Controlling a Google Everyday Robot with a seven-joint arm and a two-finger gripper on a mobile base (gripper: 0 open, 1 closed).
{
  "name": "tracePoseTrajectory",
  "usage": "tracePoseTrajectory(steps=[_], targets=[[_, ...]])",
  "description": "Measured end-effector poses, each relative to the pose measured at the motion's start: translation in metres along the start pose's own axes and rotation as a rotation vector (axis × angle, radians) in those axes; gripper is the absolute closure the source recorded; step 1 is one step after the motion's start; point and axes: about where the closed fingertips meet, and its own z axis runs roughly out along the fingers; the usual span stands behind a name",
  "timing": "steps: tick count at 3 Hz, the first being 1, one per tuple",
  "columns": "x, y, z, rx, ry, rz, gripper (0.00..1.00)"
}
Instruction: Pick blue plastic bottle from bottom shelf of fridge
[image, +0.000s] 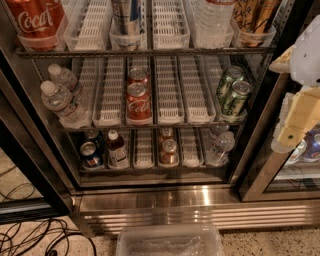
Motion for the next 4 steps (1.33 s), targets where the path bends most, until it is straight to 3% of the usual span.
tracePoseTrajectory(steps=[2, 4], targets=[[0.001, 0.004, 0.011, -0.017, -0.013, 0.007, 0.0], [0.001, 0.055, 0.101, -0.075, -0.078, 0.024, 0.0]])
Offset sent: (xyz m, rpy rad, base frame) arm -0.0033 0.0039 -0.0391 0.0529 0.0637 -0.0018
